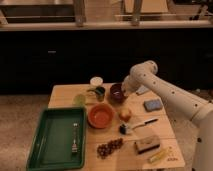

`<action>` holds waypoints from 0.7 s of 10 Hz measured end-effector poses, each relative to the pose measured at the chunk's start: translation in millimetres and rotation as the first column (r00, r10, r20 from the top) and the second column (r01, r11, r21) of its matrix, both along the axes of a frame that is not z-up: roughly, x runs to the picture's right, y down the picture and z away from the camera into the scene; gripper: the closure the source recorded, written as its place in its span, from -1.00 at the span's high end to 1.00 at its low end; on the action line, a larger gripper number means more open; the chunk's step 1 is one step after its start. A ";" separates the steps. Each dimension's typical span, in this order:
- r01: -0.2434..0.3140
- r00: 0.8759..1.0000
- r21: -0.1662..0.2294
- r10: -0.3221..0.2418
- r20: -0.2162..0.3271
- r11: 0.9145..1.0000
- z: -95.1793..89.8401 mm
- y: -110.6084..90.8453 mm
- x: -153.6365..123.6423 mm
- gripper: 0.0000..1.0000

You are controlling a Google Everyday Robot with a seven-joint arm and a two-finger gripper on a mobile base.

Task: Stack bowls on top of each other

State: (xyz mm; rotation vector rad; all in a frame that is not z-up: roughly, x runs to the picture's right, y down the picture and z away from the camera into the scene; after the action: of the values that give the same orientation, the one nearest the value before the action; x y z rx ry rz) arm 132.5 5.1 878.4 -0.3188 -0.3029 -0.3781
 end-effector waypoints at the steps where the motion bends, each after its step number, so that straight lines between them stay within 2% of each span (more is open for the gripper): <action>1: 0.041 0.999 -0.018 -0.040 0.021 0.999 -0.7 0.6 0.0 0.59; 2: 0.102 0.994 -0.041 -0.100 0.053 0.994 -1.1 2.2 0.0 0.60; 3: 0.143 0.987 -0.046 -0.139 0.077 0.989 -0.6 1.7 -1.9 0.60; 7: 0.201 0.974 -0.037 -0.196 0.116 0.979 8.1 9.5 13.8 0.60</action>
State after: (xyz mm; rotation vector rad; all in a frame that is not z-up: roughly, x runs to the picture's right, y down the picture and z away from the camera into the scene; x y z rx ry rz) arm 146.3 14.6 886.4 -0.3779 -0.3915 -0.5877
